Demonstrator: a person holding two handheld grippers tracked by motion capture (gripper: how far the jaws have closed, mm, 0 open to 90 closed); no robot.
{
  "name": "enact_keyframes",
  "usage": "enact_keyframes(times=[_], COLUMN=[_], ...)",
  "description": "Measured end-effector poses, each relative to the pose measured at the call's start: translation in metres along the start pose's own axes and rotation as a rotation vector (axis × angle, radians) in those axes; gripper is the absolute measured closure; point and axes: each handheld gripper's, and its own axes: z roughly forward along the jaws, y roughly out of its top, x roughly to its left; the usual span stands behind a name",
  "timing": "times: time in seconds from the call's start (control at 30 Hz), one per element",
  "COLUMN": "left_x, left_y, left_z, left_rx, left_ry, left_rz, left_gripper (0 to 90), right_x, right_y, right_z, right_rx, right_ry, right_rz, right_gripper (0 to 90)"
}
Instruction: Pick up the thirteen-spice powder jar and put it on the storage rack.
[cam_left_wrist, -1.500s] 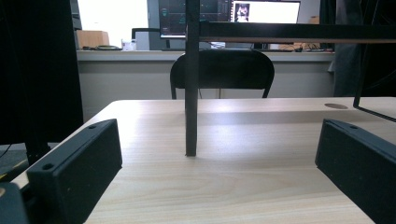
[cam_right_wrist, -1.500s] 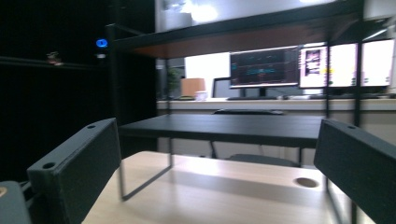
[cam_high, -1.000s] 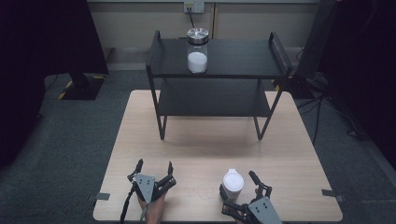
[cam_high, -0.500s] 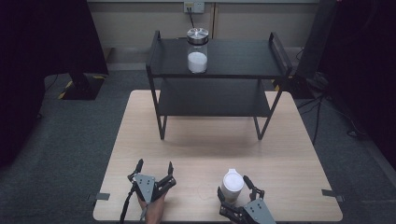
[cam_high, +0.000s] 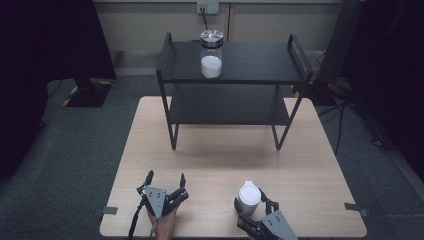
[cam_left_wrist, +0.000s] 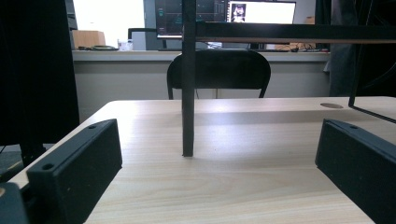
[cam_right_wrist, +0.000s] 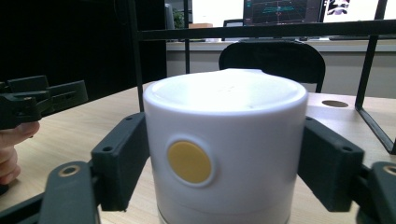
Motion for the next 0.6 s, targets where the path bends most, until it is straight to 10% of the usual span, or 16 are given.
enact_keyframes(times=[0.6], left_x=[0.0], left_y=[0.0001], left_z=[0.0], left_rx=[0.0], left_ry=[0.0], left_rz=[0.0], left_gripper=[0.0], right_x=[0.0002], right_y=[0.0014], right_z=[-0.0009], right_rx=[0.003], right_ry=[-0.006], right_rz=[-0.027], right_gripper=[29.7])
